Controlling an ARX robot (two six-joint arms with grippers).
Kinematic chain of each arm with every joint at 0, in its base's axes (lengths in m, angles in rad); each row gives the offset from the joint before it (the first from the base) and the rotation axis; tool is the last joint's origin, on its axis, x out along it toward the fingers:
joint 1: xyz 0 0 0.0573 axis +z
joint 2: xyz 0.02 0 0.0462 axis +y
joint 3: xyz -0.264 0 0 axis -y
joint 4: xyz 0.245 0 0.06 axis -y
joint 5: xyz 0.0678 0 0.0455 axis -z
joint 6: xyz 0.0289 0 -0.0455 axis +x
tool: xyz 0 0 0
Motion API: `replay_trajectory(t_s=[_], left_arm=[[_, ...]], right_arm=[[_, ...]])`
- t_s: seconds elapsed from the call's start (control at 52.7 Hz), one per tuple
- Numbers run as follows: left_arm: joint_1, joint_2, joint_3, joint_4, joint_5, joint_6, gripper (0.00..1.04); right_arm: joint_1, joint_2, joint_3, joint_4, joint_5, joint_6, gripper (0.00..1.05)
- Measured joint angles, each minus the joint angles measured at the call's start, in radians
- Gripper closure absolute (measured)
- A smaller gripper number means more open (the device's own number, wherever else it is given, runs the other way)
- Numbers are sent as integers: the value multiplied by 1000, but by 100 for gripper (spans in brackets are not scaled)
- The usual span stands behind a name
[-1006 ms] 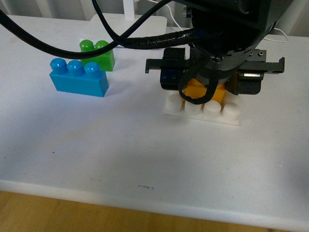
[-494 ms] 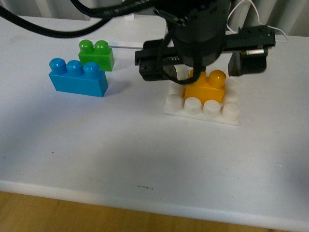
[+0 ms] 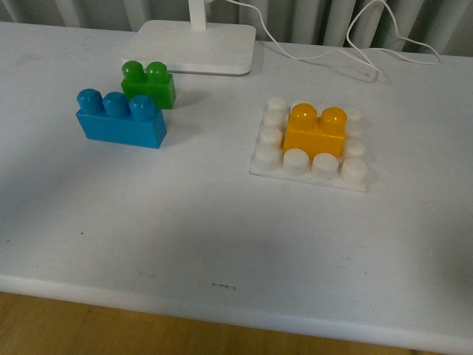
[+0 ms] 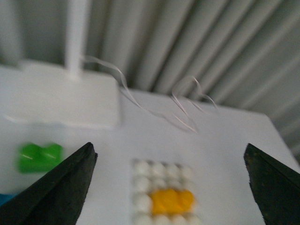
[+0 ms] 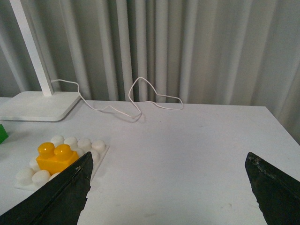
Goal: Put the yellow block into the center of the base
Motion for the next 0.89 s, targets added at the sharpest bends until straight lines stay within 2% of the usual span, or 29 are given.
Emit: replay_trajectory(t_s=[0.057, 0.114, 0.209, 0.494, 0.892], left_arm=[[25, -70, -120, 156, -130, 110, 26], [59, -121, -201, 226, -143, 188, 35], [135, -207, -343, 262, -100, 257, 55], [257, -381, -535, 274, 36, 294, 101], [383, -607, -683, 196, 153, 303, 101]], right_arm=[[0, 0, 0, 0, 0, 0, 9], [0, 0, 0, 0, 0, 0, 9], [0, 0, 0, 0, 0, 0, 9], [0, 0, 0, 0, 0, 0, 9], [0, 0, 0, 0, 0, 0, 9]])
